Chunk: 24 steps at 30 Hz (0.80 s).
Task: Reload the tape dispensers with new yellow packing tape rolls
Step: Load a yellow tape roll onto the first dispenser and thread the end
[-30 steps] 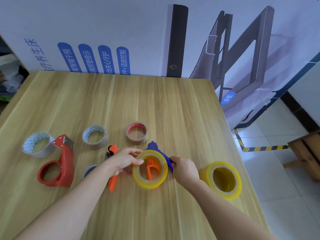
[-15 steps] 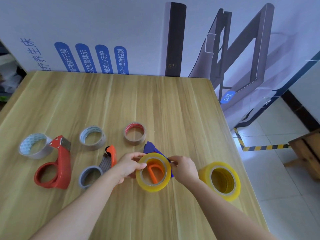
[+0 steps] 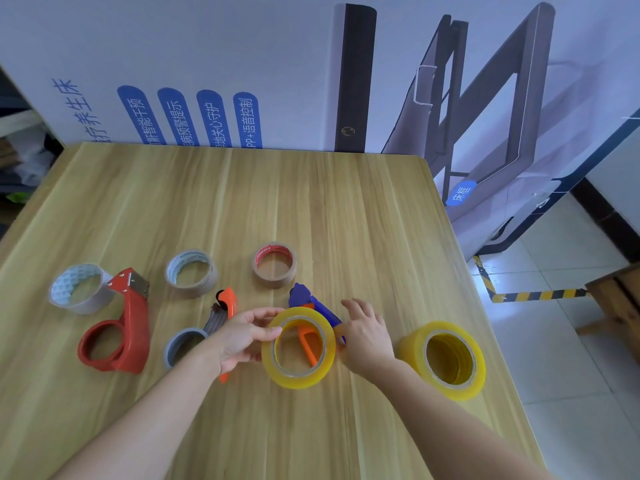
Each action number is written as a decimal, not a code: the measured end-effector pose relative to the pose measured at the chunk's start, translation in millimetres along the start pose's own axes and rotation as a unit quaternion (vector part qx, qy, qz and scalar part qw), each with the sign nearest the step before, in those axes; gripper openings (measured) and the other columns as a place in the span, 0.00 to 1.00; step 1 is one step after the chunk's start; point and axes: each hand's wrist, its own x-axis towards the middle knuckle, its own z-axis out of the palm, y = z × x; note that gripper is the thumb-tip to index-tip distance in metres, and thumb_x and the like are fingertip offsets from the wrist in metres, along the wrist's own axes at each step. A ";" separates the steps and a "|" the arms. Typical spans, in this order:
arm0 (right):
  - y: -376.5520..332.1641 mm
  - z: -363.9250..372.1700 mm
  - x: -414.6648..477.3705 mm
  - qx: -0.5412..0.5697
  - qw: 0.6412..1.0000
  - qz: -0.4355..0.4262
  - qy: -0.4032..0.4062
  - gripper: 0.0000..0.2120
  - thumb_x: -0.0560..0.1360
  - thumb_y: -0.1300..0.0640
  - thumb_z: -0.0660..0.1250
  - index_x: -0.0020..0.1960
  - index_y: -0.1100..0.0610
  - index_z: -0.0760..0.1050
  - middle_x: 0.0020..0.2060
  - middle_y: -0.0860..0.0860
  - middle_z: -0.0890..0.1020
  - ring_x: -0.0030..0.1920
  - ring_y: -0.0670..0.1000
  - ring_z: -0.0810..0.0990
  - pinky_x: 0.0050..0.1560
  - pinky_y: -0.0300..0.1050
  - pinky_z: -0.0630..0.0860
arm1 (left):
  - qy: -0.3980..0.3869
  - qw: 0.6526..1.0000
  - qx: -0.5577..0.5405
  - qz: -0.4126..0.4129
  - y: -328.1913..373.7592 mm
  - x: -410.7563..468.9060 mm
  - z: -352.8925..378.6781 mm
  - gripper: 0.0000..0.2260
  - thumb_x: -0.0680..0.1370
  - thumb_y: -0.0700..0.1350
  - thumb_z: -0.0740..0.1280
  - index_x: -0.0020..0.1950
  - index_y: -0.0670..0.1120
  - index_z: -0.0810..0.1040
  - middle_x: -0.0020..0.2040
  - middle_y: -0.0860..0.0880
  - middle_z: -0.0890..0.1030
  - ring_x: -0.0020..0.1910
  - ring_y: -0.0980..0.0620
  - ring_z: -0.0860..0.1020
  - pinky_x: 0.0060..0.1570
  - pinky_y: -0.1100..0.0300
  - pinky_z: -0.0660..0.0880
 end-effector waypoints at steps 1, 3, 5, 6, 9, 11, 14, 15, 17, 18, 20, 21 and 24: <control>0.0 2.3 -0.8 -0.020 1.000 -0.002 -0.014 0.12 0.77 0.50 0.66 0.60 0.44 0.79 0.76 0.52 0.60 0.77 0.56 0.51 0.71 0.54 0.59 | -0.010 1.000 0.002 0.001 0.0 -1.2 -1.7 0.15 0.73 0.35 0.71 0.54 0.51 0.83 0.50 0.47 0.83 0.44 0.47 0.80 0.53 0.43 0.76; -0.6 7.6 -2.6 -0.054 0.998 0.004 -0.024 0.15 0.76 0.47 0.66 0.63 0.44 0.77 0.74 0.54 0.63 0.75 0.57 0.55 0.70 0.54 0.60 | -0.023 1.000 0.006 0.002 -0.5 -3.8 -4.1 0.14 0.72 0.35 0.71 0.53 0.52 0.84 0.48 0.48 0.84 0.43 0.48 0.81 0.52 0.44 0.76; -2.3 12.3 -4.5 -0.095 0.995 0.009 -0.009 0.17 0.75 0.44 0.66 0.62 0.47 0.78 0.63 0.52 0.72 0.67 0.55 0.66 0.64 0.50 0.65 | -0.022 1.000 0.007 0.006 -1.6 -6.6 -5.8 0.14 0.72 0.36 0.71 0.53 0.52 0.84 0.47 0.49 0.84 0.41 0.49 0.81 0.49 0.46 0.77; -3.3 14.6 -5.3 -0.109 0.994 0.008 0.002 0.16 0.76 0.43 0.64 0.59 0.49 0.79 0.57 0.51 0.75 0.62 0.54 0.69 0.61 0.48 0.66 | -0.020 1.000 0.004 0.010 -1.9 -7.9 -6.7 0.14 0.72 0.36 0.71 0.53 0.52 0.84 0.47 0.49 0.84 0.41 0.49 0.82 0.48 0.46 0.78; -8.1 19.7 -6.3 -0.106 0.994 0.006 0.025 0.16 0.75 0.44 0.60 0.49 0.52 0.81 0.45 0.49 0.80 0.53 0.53 0.72 0.54 0.46 0.65 | -0.007 1.000 -0.011 0.018 -2.2 -11.2 -10.3 0.14 0.72 0.36 0.71 0.54 0.52 0.84 0.50 0.48 0.84 0.44 0.48 0.82 0.48 0.47 0.79; -9.3 21.1 -5.1 -0.099 0.995 -0.009 0.025 0.15 0.75 0.45 0.61 0.46 0.53 0.80 0.41 0.48 0.80 0.50 0.52 0.73 0.51 0.45 0.66 | -0.001 1.000 -0.013 0.019 -2.0 -12.5 -11.5 0.15 0.72 0.36 0.71 0.55 0.51 0.83 0.50 0.48 0.84 0.44 0.48 0.82 0.50 0.46 0.77; -7.0 20.4 -5.0 -0.014 0.999 -0.034 -0.026 0.12 0.73 0.44 0.65 0.47 0.53 0.79 0.40 0.49 0.76 0.44 0.51 0.73 0.40 0.43 0.68 | 0.001 1.000 0.008 0.022 -1.6 -13.2 -9.7 0.15 0.72 0.36 0.71 0.54 0.52 0.83 0.48 0.51 0.85 0.44 0.49 0.82 0.50 0.46 0.77; -5.8 19.1 -6.6 0.021 0.998 -0.039 -0.044 0.12 0.72 0.44 0.66 0.48 0.51 0.78 0.41 0.49 0.78 0.42 0.51 0.74 0.38 0.42 0.69 | 0.004 1.000 0.017 0.022 -1.5 -13.6 -8.6 0.15 0.72 0.35 0.71 0.54 0.52 0.83 0.47 0.51 0.85 0.44 0.50 0.83 0.49 0.47 0.78; -1.8 17.1 -10.8 0.071 0.995 -0.050 -0.044 0.11 0.72 0.45 0.67 0.50 0.49 0.78 0.42 0.49 0.80 0.42 0.52 0.77 0.38 0.44 0.74 | 0.013 0.999 0.029 0.023 -1.4 -13.9 -6.6 0.15 0.72 0.35 0.72 0.53 0.52 0.83 0.47 0.52 0.85 0.44 0.51 0.83 0.46 0.50 0.79; 0.3 16.4 -13.0 0.089 0.994 -0.050 -0.033 0.10 0.72 0.46 0.67 0.50 0.49 0.79 0.42 0.49 0.81 0.42 0.53 0.78 0.40 0.45 0.76 | 0.020 0.999 0.033 0.024 -1.6 -13.6 -5.7 0.15 0.72 0.35 0.72 0.53 0.53 0.83 0.47 0.52 0.85 0.45 0.51 0.82 0.44 0.52 0.79; 3.6 14.8 -15.6 0.108 0.993 -0.047 -0.012 0.10 0.73 0.49 0.66 0.52 0.49 0.79 0.41 0.49 0.82 0.41 0.53 0.78 0.42 0.45 0.77 | 0.038 0.998 0.046 0.025 -2.6 -12.7 -2.8 0.15 0.72 0.35 0.72 0.53 0.53 0.83 0.48 0.51 0.84 0.47 0.51 0.81 0.44 0.53 0.78; 4.3 14.2 -16.1 0.109 0.993 -0.045 -0.006 0.10 0.74 0.51 0.65 0.54 0.49 0.78 0.41 0.49 0.81 0.41 0.53 0.77 0.41 0.45 0.76 | 0.046 0.997 0.060 0.029 -3.2 -12.1 -0.7 0.15 0.72 0.35 0.72 0.54 0.53 0.82 0.50 0.51 0.83 0.48 0.51 0.80 0.45 0.55 0.77; 2.3 12.9 -16.7 0.088 0.995 -0.044 -0.012 0.15 0.75 0.55 0.61 0.60 0.49 0.75 0.42 0.50 0.81 0.42 0.55 0.79 0.41 0.46 0.77 | 0.076 0.991 0.099 0.055 -6.7 -7.3 5.0 0.16 0.72 0.35 0.73 0.54 0.53 0.81 0.52 0.52 0.82 0.50 0.54 0.79 0.45 0.63 0.73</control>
